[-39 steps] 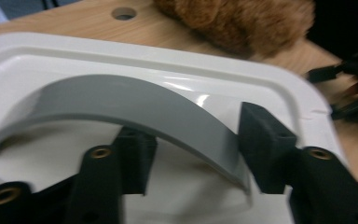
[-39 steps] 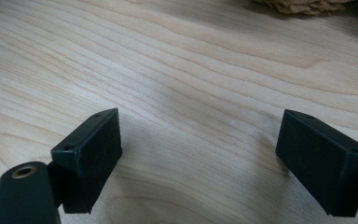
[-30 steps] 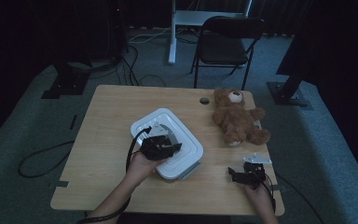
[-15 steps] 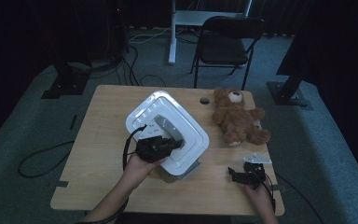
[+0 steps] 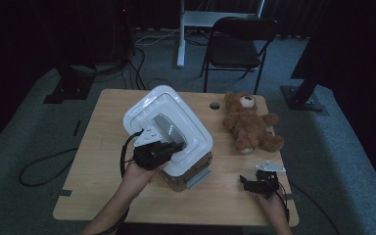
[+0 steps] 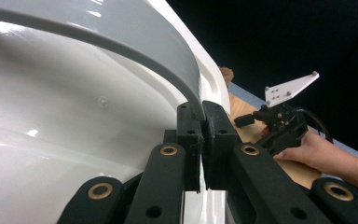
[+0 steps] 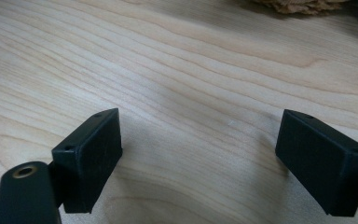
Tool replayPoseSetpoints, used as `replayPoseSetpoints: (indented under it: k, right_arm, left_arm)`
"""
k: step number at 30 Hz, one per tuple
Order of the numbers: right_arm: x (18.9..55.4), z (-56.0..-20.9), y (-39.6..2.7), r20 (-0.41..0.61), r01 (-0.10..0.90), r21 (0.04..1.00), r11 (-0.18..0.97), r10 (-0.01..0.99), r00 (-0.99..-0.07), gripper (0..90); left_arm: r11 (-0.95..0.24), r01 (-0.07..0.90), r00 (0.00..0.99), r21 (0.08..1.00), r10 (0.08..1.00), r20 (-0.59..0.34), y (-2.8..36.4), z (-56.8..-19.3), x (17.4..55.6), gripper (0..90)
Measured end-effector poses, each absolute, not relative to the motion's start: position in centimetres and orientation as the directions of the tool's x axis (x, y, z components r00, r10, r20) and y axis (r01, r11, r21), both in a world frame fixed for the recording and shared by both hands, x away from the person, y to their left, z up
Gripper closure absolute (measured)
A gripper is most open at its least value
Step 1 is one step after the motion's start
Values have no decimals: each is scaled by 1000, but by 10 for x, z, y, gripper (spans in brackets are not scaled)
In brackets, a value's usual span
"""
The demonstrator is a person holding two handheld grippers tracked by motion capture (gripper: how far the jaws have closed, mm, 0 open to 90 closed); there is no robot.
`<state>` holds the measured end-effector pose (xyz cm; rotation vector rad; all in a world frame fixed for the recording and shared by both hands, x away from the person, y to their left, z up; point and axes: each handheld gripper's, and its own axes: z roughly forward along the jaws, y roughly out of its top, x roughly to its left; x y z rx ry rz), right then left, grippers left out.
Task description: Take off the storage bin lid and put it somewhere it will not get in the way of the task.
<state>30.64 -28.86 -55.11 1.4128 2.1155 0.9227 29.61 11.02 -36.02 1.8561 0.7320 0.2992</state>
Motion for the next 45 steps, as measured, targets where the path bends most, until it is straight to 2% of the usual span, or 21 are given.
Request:
replayPoseSetpoints:
  k: [29,45]
  right_arm:
    - [306,-551,-289,11,635,729,257,922,-386,137]
    - [306,-551,-289,10,635,728,259,922,-387,137]
  left_arm:
    - [-222,376,722,900,679,-134,195,-349,279,873]
    - [-187,434,657,881,735,-168,251,-375,265,872]
